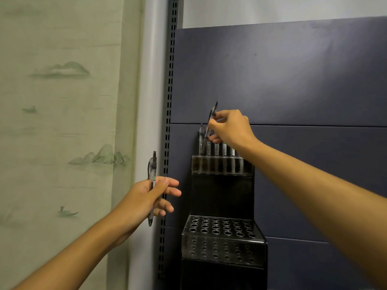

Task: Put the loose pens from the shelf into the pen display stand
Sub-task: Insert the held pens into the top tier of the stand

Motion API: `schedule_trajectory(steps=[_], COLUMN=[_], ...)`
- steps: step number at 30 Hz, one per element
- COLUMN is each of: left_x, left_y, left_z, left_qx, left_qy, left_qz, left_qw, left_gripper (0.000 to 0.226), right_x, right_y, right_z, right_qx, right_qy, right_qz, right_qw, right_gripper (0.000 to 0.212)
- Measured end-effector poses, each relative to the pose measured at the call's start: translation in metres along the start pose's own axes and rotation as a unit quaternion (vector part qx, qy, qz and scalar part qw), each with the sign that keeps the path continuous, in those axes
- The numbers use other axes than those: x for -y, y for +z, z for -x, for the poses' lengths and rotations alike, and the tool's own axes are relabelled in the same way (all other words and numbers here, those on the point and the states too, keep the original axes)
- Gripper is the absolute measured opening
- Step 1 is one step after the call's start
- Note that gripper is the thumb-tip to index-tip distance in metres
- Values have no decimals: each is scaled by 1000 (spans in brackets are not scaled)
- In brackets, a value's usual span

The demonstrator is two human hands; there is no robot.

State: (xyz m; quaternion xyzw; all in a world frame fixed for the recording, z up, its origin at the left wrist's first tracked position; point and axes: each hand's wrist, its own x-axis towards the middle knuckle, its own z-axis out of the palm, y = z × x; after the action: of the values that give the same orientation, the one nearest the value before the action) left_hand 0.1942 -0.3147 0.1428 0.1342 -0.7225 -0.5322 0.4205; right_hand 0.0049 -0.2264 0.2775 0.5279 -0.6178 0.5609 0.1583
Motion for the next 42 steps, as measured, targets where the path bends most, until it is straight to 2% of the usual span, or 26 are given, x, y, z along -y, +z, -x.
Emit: schedule_trajectory(steps=[6, 12, 19, 25, 31, 42], left_x=[1, 3, 6, 5, 8, 7], left_y=[0, -1, 2, 8, 11, 8], left_z=[0, -2, -4, -7, -6, -1], left_qx=[0, 1, -2, 6, 10, 8], left_qy=[1, -4, -10, -9, -7, -10], left_qz=[0, 17, 29, 38, 30, 35], left_qw=[1000, 1000, 1000, 999, 999, 999], left_gripper=[29, 28, 28, 27, 27, 27], right_x=[-3, -7, -12, -9, -8, -8], right_y=[5, 14, 12, 15, 14, 13], right_z=[0, 5, 2, 0, -3, -6], right_qx=[15, 84, 63, 72, 92, 67], right_qy=[-5, -9, -10, -25, -4, 21], right_qz=[6, 44, 91, 104, 95, 134], right_qw=[1000, 995, 994, 992, 991, 988], right_gripper=[28, 35, 23, 23, 21, 25])
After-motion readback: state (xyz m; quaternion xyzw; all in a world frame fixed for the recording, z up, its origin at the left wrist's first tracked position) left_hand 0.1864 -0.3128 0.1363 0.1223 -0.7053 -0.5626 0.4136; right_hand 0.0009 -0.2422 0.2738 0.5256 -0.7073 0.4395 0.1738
